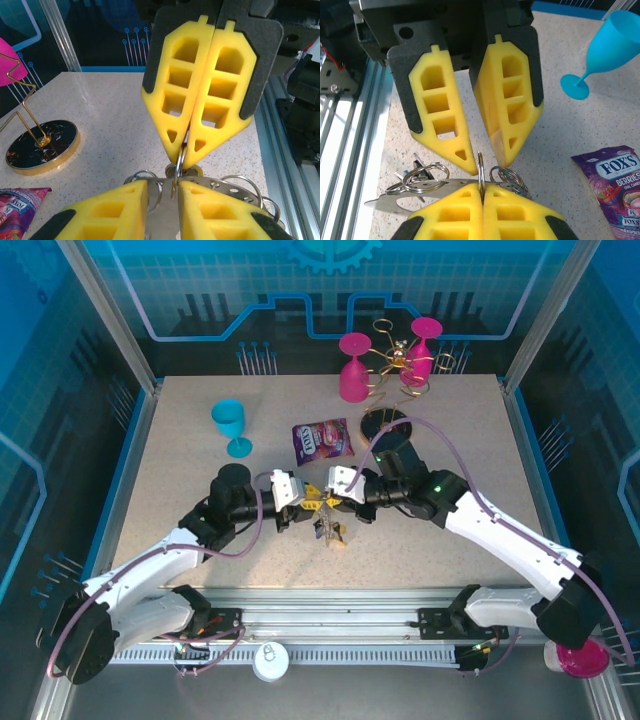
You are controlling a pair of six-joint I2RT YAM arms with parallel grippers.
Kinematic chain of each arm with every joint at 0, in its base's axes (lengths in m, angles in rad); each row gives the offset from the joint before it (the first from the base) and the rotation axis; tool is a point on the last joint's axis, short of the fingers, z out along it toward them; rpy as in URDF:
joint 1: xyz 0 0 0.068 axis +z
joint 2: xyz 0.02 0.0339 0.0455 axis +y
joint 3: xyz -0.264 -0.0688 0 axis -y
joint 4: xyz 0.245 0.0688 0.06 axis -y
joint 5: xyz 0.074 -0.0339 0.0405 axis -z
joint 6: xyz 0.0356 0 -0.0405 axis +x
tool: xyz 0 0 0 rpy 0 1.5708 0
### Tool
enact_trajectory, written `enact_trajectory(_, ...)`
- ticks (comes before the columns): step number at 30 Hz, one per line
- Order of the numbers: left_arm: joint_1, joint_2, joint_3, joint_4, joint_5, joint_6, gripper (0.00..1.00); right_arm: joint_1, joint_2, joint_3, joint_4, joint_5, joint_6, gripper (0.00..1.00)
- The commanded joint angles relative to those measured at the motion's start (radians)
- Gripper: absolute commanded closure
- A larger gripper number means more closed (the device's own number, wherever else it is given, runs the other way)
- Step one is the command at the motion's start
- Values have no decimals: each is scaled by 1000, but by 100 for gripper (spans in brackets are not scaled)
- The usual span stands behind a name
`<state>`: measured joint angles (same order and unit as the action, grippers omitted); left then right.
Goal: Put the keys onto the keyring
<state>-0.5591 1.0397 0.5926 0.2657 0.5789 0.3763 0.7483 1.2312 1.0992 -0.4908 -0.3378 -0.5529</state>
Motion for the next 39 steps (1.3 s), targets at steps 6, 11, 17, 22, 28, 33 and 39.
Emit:
enact_trajectory(6,2,6,35,-44,34,39,90,60,74,142,-122,44,-88,100)
enact_trajectory(11,4,-7,7,7,48,47,100,22,30,96,-38,6,1,89)
enact_trajectory(17,2,-16,-121,324,87,-36,100,-55,-107,-142,216,-62,179,69)
enact_trajectory(22,2,0,-154,445,114,-94,100,-58,-137,-227,325,-99,250,68)
enact_trajectory(28,2,-1,-160,440,122,-95,100,-58,-134,-270,365,-140,281,69)
enact_trajectory(33,3,2,-157,433,121,-92,100,-59,-146,-276,364,-157,289,77)
enact_trajectory(39,2,5,-151,423,122,-90,100,-65,-168,-275,350,-172,294,79)
